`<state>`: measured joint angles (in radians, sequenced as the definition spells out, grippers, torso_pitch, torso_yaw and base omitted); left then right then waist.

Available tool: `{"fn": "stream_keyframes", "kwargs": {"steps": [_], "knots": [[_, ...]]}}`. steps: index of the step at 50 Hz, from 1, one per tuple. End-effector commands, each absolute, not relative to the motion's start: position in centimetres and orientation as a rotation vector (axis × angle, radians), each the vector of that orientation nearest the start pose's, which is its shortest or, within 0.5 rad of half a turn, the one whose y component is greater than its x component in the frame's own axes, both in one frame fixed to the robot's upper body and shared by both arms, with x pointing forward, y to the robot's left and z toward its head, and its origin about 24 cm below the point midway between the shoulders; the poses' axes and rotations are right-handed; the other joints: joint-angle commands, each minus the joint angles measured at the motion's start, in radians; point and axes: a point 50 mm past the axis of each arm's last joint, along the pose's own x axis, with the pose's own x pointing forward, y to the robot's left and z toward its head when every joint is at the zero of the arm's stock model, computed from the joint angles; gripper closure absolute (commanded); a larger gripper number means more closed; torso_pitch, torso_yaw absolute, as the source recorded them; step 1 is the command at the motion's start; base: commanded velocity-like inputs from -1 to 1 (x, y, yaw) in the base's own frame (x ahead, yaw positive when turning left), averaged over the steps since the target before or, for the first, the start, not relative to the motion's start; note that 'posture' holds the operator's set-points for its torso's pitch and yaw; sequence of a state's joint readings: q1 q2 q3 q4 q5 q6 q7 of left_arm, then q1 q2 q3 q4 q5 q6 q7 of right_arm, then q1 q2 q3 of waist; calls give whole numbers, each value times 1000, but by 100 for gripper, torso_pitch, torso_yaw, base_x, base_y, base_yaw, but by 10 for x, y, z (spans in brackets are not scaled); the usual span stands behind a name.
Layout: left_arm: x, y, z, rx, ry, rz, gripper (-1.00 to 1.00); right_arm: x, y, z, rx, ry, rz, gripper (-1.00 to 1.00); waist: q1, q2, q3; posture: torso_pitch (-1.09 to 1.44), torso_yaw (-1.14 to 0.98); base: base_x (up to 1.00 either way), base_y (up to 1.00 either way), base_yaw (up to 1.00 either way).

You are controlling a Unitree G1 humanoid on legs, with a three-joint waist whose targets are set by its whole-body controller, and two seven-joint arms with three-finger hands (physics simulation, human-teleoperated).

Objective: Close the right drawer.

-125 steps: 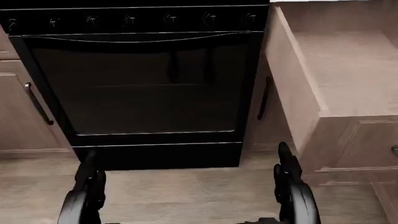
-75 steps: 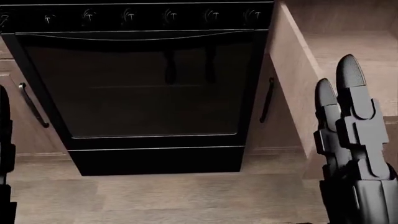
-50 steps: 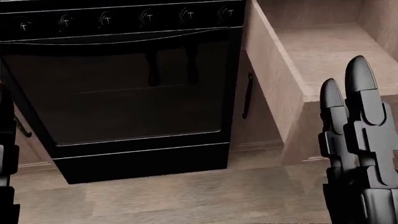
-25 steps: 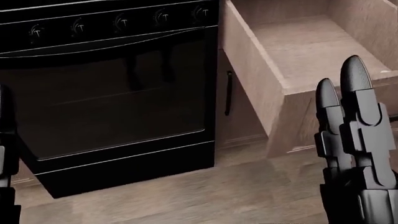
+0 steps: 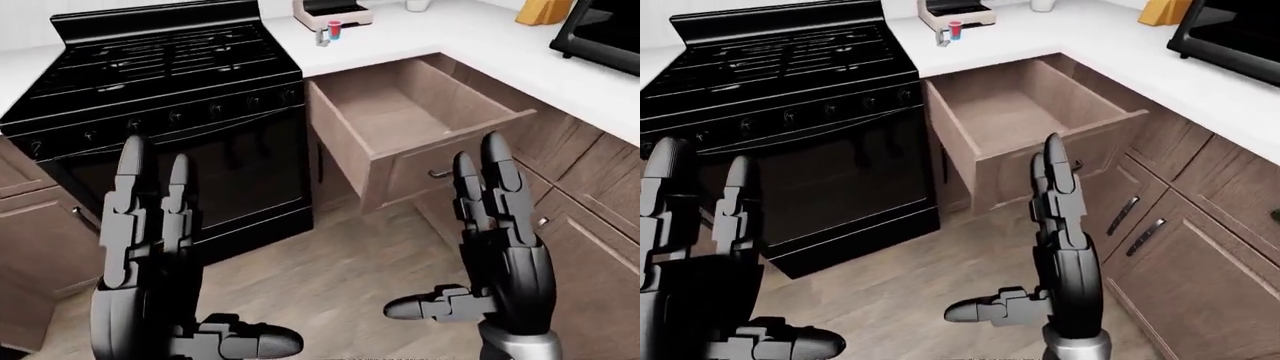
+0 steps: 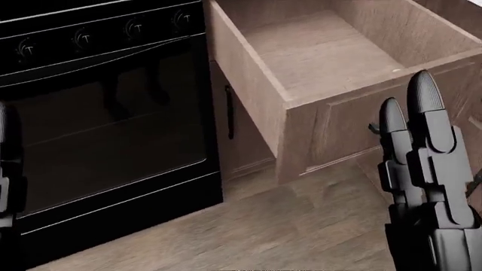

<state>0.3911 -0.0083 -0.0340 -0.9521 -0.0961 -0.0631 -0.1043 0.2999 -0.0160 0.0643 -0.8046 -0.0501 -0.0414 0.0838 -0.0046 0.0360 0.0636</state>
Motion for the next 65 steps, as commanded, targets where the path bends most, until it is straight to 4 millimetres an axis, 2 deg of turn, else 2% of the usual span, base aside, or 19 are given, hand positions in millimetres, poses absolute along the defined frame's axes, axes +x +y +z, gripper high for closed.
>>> {"fn": "stream_keyframes", "kwargs": {"steps": [1,3,4,6,11,14,16,26,30,31,33,40,43,44,46,53,56,59,65], "knots": [[138,155,191,-30,-698,-48,-100,164,-146,174,-82,-617,65,-100,2,5,-6,0,0,0,0,-27],[138,155,191,-30,-698,-48,-100,165,-146,174,-81,-615,62,-100,8,70,-28,0,0,0,0,-26],[138,155,191,-30,-699,-48,-100,165,-146,174,-82,-616,63,-100,22,18,-12,0,0,0,0,-27],[138,155,191,-30,-699,-48,-100,165,-146,174,-82,-617,65,-100,15,31,-12,0,0,0,0,-26],[138,155,191,-30,-699,-49,-100,164,-146,174,-85,-615,64,-100,13,-11,-17,0,0,0,0,-25],[137,155,191,-30,-699,-48,-100,164,-146,174,-85,-615,66,-100,13,-51,-17,0,0,0,0,-20],[138,155,191,-30,-698,-48,-100,164,-146,174,-83,-615,65,-100,8,-106,-33,0,0,0,0,-20],[138,155,191,-32,-698,-46,-100,164,-145,174,-89,-615,66,-100,4,-24,-5,0,0,0,0,-20],[138,156,191,-32,-697,-46,-100,164,-145,174,-90,-617,71,-100,10,58,-17,0,0,0,0,-19],[138,156,191,-33,-697,-46,-100,164,-145,174,-91,-617,71,-100,21,15,-6,0,0,0,0,-19],[138,155,191,-32,-698,-48,-100,164,-144,174,-89,-616,75,-100,13,26,-11,0,0,0,0,-18],[138,155,191,-32,-699,-49,-100,164,-143,173,-91,-613,81,-100,12,-38,-18,0,0,0,0,-16],[138,155,191,-32,-700,-49,-100,163,-143,174,-91,-614,83,-100,7,-116,-37,0,0,0,0,-16],[138,155,191,-32,-699,-49,-100,163,-143,174,-92,-614,82,-100,-5,-78,-25,0,0,0,0,-16],[138,155,191,-32,-699,-50,-100,163,-144,174,-92,-615,81,-100,-4,-82,-21,0,0,0,0,-16],[137,155,191,-32,-700,-50,-100,163,-142,173,-93,-614,87,-100,4,-24,-5,0,0,0,0,-11],[137,155,191,-32,-700,-50,-100,163,-142,173,-94,-614,89,-100,5,44,-20,0,0,0,0,-9],[138,156,191,-33,-699,-49,-100,163,-142,173,-93,-615,88,-100,12,25,-7,0,0,0,0,-9],[137,155,191,-34,-697,-49,-100,163,-142,174,-93,-617,89,-100,11,-18,-17,0,0,0,0,-9]]}}
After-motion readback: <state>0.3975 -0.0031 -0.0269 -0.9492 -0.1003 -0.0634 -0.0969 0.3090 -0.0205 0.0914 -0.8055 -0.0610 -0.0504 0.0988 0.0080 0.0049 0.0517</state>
